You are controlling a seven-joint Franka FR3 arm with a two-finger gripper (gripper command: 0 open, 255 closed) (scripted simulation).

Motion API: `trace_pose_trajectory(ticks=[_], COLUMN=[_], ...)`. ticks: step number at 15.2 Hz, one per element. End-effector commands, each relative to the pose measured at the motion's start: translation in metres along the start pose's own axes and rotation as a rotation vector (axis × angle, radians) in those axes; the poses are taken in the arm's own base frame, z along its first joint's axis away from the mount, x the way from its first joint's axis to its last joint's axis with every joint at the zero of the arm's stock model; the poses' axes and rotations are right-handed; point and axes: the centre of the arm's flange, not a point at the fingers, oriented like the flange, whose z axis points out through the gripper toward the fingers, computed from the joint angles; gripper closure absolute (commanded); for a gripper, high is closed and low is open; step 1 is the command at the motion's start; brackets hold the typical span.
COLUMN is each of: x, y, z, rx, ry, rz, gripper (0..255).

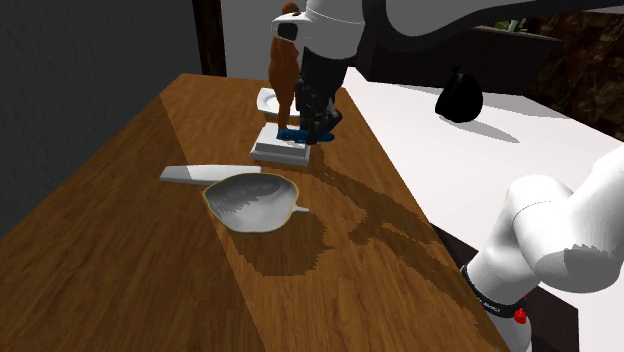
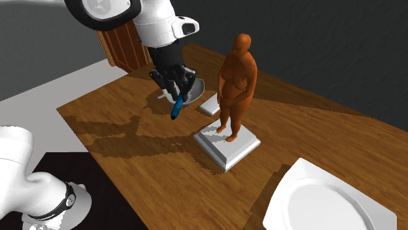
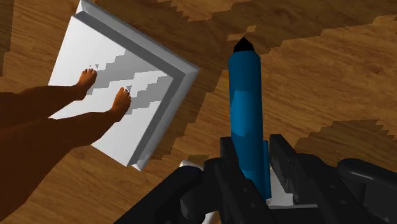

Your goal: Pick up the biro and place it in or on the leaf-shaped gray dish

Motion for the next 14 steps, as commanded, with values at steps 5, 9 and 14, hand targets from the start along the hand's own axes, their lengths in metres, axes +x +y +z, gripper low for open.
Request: trace_pose_trajectory(ticks=[5, 9, 14], x=[0.077, 0.125, 0.134], y=[-0.031, -0.051, -0.058], z=[-0.009, -0.014, 0.006], rx=[0.0, 0.0, 0.0], ry=[0.001, 0.001, 0.001], rz=[0.001, 0.001, 0.001], gripper=[255, 255, 255])
